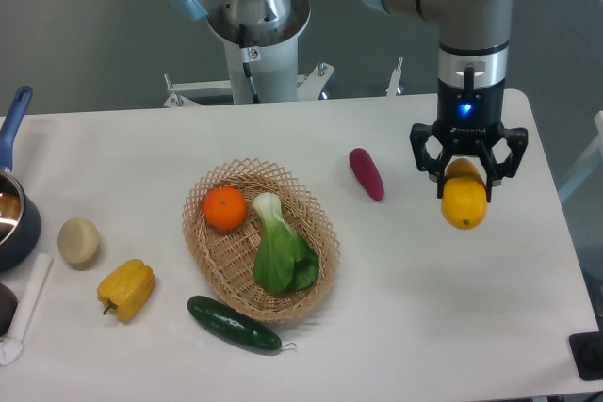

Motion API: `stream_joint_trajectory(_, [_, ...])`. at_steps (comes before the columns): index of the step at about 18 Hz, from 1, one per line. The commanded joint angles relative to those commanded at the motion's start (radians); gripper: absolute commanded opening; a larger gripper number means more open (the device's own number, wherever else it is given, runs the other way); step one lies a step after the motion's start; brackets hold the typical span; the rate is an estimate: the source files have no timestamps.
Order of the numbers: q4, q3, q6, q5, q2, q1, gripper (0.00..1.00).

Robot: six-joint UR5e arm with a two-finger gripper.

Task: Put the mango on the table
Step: 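Carry the held yellow mango sideways and lower it toward the table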

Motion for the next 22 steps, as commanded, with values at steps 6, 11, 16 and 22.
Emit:
stream_joint_trajectory(6, [0.0,-0.097,0.118,0.008,0.026,0.006,0.4])
stream_joint_trajectory(11, [-0.003,-0.132,0.193,0.04,-0.007,0.028,0.4])
stream_joint_trajectory(16, [-0.002,-0.132,0.195,0.101,-0.081,0.038,0.4])
stream_joint_trajectory(22, [0.005,-0.077,0.199,0.1,-0.191,0.1,0.4])
